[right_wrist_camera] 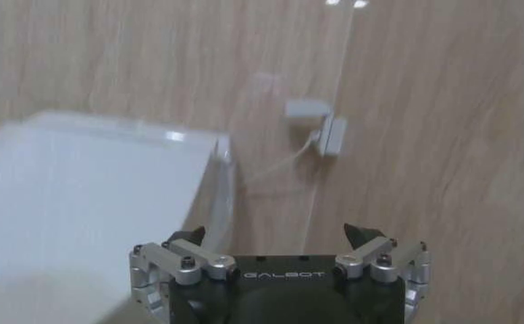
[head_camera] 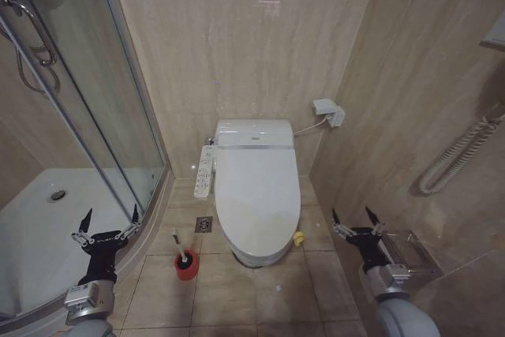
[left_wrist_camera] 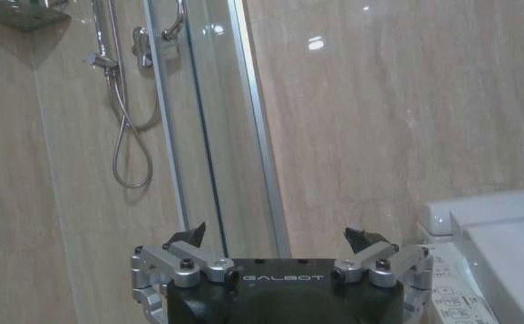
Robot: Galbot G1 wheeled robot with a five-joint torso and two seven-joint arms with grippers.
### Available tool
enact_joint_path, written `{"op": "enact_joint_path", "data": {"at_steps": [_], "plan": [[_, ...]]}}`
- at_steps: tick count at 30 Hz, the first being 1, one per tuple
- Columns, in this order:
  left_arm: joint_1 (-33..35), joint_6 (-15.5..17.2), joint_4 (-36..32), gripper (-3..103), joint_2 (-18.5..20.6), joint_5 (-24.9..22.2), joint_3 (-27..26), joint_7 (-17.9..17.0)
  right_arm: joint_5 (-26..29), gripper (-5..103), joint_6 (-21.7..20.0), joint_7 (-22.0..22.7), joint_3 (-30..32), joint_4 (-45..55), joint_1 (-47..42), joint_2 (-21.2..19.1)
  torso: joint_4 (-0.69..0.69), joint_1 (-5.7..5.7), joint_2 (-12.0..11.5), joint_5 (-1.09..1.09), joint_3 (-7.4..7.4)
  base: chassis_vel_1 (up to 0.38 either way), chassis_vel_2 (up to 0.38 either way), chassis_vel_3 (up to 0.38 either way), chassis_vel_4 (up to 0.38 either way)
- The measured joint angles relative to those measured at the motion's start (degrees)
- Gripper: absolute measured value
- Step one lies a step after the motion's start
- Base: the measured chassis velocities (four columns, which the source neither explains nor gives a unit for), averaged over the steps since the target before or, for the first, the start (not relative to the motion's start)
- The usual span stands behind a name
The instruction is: Open the toilet lid, clean the toilet bowl with a toilet brush, close the toilet lid, and flush.
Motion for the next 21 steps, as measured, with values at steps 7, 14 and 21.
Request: {"op": "enact_joint_path", "data": {"at_steps": [7,14,21], "plan": [[0.02,0.0,0.0,100,0.0,0.0,0.0,0.0,-0.76,100,1.16,-0.21,-3.66,-7.29,2.61,-1.29,0.01,0.0,0.0,0.01,0.0,0.0,0.0,0.0,0.0],[0.02,0.0,0.0,100,0.0,0.0,0.0,0.0,-2.92,100,2.2,-0.19,-6.97,-13.23,5.14,-1.68,0.01,0.0,0.0,0.0,0.0,0.0,0.0,0.0,0.0],[0.02,0.0,0.0,100,0.0,0.0,0.0,0.0,-5.05,100,2.78,-0.22,-8.57,-15.85,6.28,-0.38,0.0,0.0,0.0,0.0,0.0,0.0,0.0,0.0,0.0]]}}
